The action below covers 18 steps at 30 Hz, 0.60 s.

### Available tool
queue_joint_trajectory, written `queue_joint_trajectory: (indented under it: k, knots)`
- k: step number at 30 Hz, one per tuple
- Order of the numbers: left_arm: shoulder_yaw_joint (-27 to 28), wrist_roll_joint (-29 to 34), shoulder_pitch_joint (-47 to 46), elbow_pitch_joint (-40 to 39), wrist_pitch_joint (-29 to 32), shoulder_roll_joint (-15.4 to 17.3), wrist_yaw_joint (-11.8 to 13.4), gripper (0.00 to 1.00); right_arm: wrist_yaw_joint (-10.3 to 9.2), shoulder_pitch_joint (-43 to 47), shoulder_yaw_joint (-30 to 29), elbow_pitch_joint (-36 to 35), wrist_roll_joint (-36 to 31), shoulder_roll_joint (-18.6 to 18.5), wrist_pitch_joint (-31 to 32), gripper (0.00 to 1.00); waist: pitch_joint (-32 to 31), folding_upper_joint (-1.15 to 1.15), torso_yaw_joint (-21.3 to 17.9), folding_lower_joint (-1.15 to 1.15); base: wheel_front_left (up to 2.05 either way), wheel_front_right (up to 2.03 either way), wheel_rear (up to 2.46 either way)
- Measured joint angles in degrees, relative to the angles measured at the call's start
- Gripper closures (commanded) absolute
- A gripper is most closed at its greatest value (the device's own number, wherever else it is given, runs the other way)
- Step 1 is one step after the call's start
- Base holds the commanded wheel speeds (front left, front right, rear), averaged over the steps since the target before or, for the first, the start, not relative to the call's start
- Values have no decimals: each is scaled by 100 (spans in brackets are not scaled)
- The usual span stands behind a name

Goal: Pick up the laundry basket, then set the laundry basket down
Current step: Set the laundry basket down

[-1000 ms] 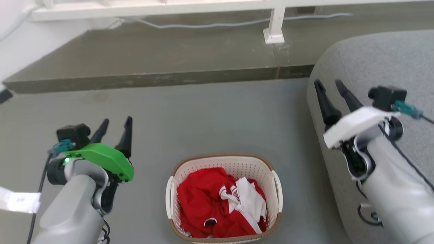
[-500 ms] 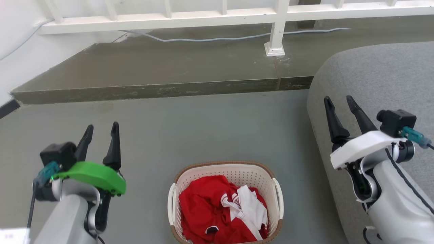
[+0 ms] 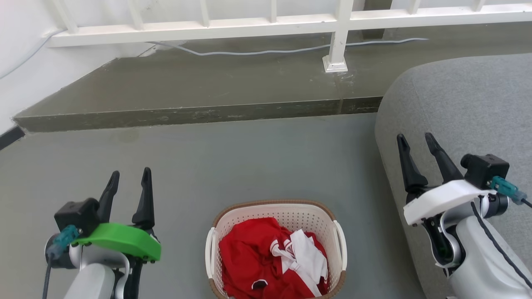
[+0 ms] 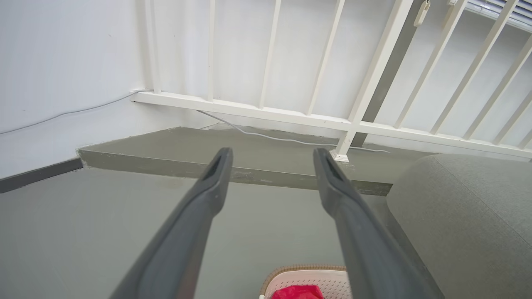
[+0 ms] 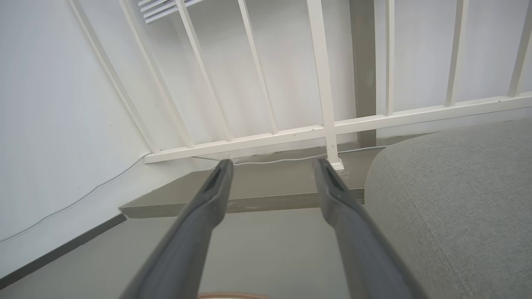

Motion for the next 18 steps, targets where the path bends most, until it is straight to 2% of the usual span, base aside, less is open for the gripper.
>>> queue_joint_trajectory:
  k: [18]
  knots:
    - [299,481,505,-289,0,-254,-183,0,126,372,-287,-177,-347,155,0,0,-17,0,-21,0,0,0,0]
